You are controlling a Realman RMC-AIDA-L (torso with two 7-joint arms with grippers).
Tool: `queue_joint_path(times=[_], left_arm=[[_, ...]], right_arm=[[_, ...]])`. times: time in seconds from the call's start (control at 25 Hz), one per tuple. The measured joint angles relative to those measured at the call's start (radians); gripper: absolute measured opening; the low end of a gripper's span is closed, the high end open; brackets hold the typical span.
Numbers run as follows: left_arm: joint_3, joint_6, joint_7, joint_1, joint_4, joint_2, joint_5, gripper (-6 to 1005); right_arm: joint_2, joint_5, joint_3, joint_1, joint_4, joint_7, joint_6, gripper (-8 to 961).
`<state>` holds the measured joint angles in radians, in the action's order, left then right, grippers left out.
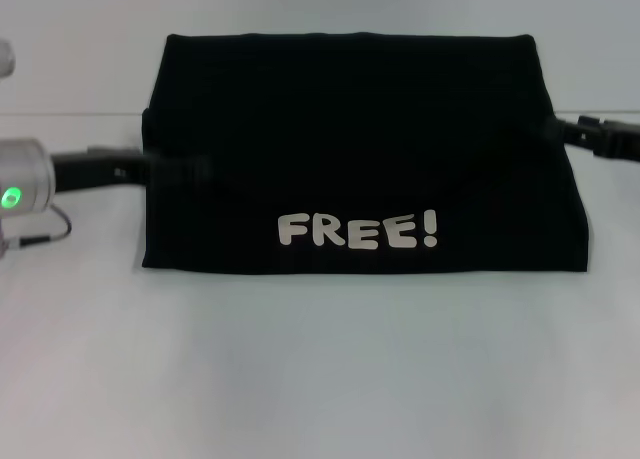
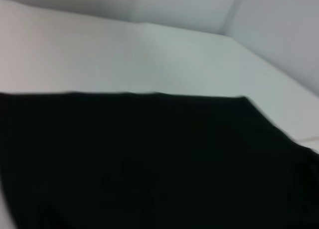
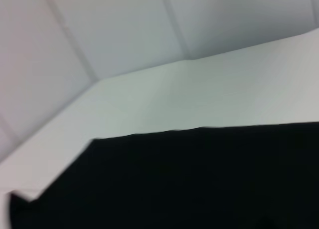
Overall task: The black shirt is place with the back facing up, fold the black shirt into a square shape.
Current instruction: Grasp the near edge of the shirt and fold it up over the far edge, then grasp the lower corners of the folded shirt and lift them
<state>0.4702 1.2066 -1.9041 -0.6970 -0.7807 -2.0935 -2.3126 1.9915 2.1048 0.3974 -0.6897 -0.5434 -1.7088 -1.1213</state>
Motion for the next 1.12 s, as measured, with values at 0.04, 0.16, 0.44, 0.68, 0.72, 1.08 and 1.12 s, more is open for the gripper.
queue_joint_path(times=[0.04, 0.16, 0.44, 0.68, 0.72, 1.08, 1.12], left_arm=[[-0.002, 0.038, 0.0, 0.012, -0.002, 0.002, 0.002, 801], [-0.014, 0.103, -0.005, 0.048, -0.002, 0.006, 0.004, 880], [0.011, 0.058, -0.014, 0.073, 0.027, -0.002, -0.036, 894], [0.031, -0.02, -0.006, 0.08, 0.054, -0.009, -0.071, 893], [0.032, -0.033, -0.005, 0.081, 0.057, -0.009, -0.076, 894], [0.071, -0.05, -0.004, 0.082, 0.072, -0.012, -0.099, 860], [0.076, -0.05, -0.004, 0.082, 0.072, -0.013, -0.1, 853]], right_arm=[[0.0, -0.005, 0.0, 0.012, -0.001, 0.012, -0.031, 687], [0.0, -0.007, 0.0, 0.042, -0.007, 0.037, -0.118, 698], [-0.024, -0.001, 0.011, 0.069, -0.014, 0.067, -0.312, 691], [-0.037, -0.001, 0.015, 0.073, -0.015, 0.034, -0.349, 690], [-0.037, -0.002, 0.014, 0.072, -0.015, 0.031, -0.349, 691], [-0.037, -0.006, 0.011, 0.064, -0.015, 0.025, -0.336, 688], [-0.037, -0.006, 0.011, 0.064, -0.015, 0.025, -0.336, 688]])
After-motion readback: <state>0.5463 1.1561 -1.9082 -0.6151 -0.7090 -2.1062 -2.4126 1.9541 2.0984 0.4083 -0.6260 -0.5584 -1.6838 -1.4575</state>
